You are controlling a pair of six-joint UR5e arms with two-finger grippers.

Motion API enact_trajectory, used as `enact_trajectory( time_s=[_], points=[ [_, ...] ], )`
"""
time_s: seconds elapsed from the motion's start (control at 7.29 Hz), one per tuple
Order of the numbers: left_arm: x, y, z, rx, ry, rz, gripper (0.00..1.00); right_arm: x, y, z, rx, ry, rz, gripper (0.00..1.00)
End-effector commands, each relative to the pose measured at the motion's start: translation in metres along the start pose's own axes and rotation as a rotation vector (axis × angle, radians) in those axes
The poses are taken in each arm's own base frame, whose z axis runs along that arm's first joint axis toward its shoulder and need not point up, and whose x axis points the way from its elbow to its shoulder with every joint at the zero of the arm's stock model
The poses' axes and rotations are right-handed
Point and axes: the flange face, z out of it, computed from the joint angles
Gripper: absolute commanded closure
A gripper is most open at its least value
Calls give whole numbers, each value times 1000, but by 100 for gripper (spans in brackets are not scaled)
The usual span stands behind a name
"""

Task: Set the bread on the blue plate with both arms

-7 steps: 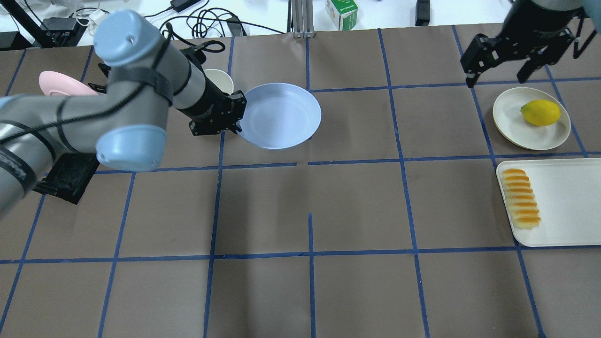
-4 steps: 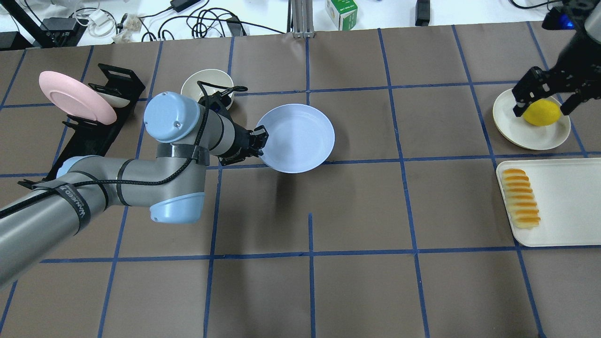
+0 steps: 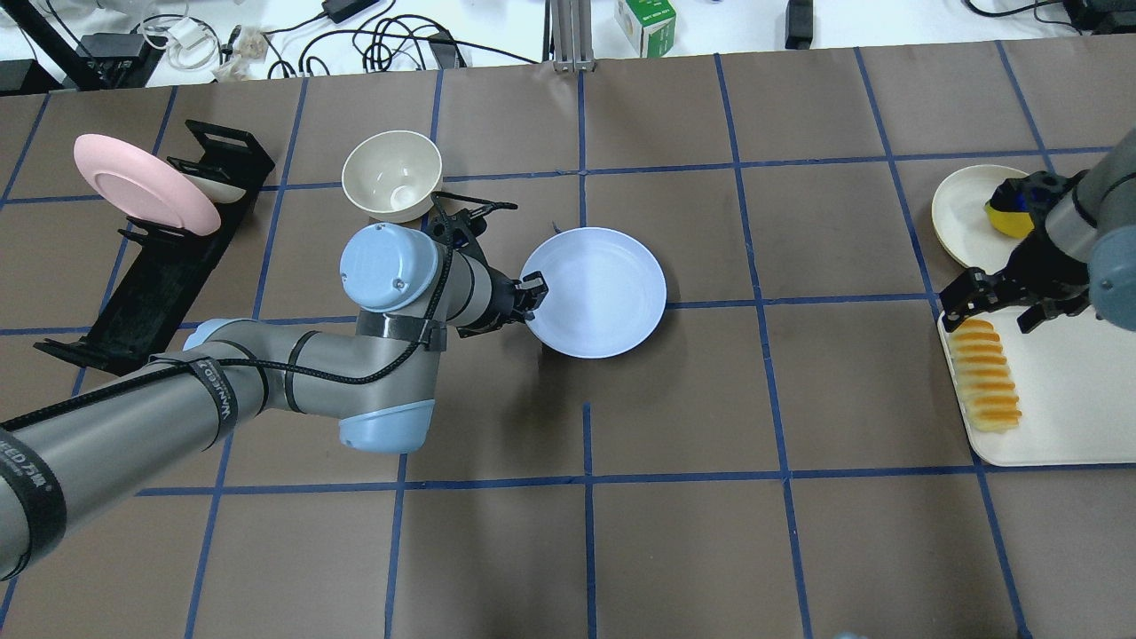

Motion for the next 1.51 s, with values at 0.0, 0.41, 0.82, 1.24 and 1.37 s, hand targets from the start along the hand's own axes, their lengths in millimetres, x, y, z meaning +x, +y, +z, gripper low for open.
enact_trajectory(
  time_s=[0.0,0.41,0.82,1.24,1.37],
  points=[
    [12,-6,-12,44,32,-13,0,4,-4,35,10,8,-7,0],
    [55,-54,-61,11,-20,74,0,9,-2,37,-7,46,-42,0],
    [98,-107,-177,-88,-288,127,0,40,15,47,-55,46,-3,0],
    [86,-119,-247,-52,-287,250,0,35,13,46,-15,-21,-3,96],
    [80,-116,-273,-53,-289,321,0,36,11,38,-2,-16,-1,100]
  ],
)
